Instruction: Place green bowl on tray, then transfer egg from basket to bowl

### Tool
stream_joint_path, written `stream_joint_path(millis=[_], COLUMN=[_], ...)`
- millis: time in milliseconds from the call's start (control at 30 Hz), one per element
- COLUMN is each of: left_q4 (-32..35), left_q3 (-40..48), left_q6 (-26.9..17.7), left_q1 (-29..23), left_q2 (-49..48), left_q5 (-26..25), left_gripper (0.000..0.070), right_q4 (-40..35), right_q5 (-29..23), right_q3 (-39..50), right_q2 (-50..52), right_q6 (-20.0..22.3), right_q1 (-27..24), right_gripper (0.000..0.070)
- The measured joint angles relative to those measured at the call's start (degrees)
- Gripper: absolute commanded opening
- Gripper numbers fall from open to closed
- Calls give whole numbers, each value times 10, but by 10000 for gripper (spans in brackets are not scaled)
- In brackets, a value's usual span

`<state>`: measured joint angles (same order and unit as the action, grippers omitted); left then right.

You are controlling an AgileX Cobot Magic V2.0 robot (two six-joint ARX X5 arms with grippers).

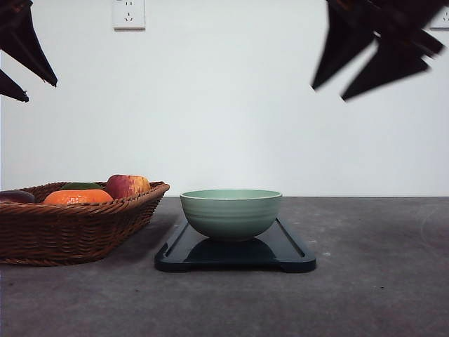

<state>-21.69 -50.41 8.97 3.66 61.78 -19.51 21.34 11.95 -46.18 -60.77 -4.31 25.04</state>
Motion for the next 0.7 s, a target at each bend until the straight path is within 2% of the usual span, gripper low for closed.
stream_joint_path(millis=[200,333,500,600,700], left_q4=[-29,-72,-152,-211,-239], left_q3=[-6,-57,-160,-214,-251], left_q6=[12,12,5,-14,-35], left_q1=[3,20,58,78,90], left_q2=[1,15,71,123,178], left_q5=[0,5,63,104,130], left_gripper=[323,337,353,353,353], right_q4=[-7,-10,-23,-24,-24], right_q5=[0,-1,-1,0,0], right_q3=[86,95,95,95,95], right_q2=[83,97,99,100,99], right_q6=[-7,-13,-27,-32,-35], right_q1=[0,0,0,0,0], right_gripper=[322,322,322,322,322])
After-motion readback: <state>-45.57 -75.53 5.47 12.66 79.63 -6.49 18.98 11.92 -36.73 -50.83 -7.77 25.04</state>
